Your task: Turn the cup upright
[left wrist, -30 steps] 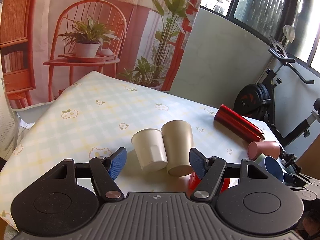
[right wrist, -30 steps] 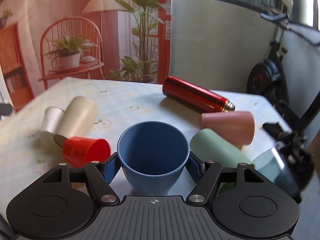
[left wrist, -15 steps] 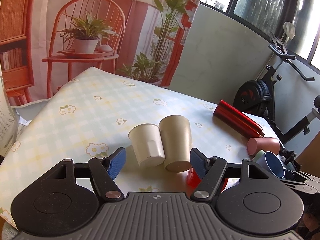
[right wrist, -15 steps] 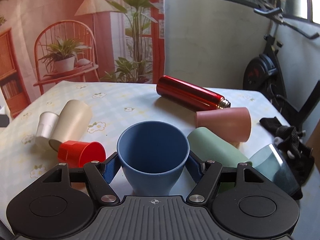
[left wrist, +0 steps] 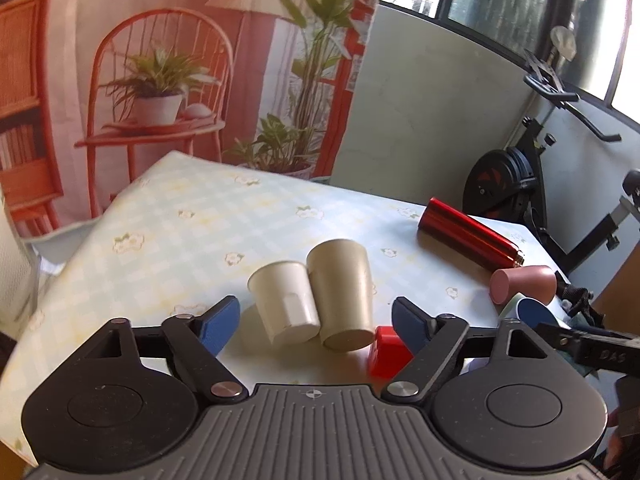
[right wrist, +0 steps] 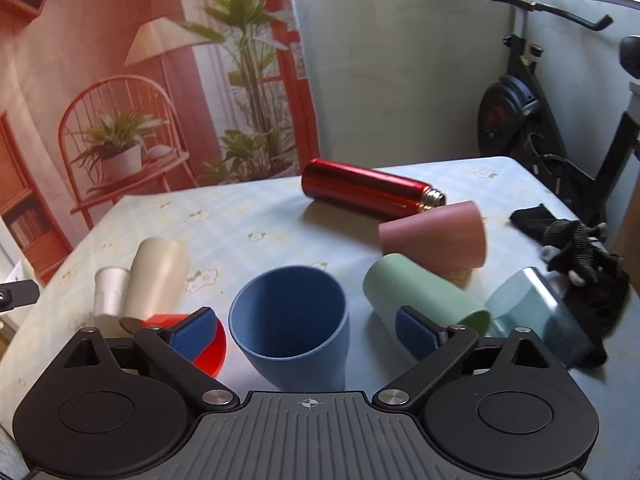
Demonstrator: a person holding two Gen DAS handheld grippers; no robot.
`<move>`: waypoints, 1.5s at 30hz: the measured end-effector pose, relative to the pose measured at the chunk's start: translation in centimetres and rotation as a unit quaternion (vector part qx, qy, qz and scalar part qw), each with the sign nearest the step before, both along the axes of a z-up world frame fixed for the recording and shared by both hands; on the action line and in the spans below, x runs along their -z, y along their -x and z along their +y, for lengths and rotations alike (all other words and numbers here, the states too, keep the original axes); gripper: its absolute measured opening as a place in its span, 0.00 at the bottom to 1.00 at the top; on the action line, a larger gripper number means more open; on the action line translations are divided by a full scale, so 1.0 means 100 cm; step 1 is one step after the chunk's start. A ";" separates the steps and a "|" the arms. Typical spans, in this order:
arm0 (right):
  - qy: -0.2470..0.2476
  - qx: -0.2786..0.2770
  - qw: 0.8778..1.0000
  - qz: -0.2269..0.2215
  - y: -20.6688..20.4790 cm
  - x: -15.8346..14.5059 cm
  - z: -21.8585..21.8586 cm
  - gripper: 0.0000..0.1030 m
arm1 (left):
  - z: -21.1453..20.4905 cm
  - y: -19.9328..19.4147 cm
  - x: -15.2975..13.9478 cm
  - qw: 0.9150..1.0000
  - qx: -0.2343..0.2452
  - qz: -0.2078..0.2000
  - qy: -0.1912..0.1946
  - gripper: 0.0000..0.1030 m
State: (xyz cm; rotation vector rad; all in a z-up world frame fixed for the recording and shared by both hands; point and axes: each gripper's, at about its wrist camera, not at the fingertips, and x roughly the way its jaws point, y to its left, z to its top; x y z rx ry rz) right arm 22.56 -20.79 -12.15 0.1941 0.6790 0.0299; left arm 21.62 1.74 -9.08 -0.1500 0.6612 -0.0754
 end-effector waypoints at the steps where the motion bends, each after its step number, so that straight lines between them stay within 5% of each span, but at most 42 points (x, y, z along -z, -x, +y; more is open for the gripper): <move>1: 0.003 0.002 1.000 0.000 0.003 -0.005 0.000 0.96 | -0.001 0.000 -0.003 1.000 0.004 -0.001 -0.004 0.86; 18: 0.017 0.010 1.000 -0.025 0.045 -0.070 0.014 1.00 | -0.024 0.028 -0.061 0.995 0.069 -0.056 -0.054 0.96; 45: 0.030 0.016 0.998 -0.047 0.060 -0.091 0.022 1.00 | -0.024 0.043 -0.071 0.991 0.083 -0.085 -0.056 0.96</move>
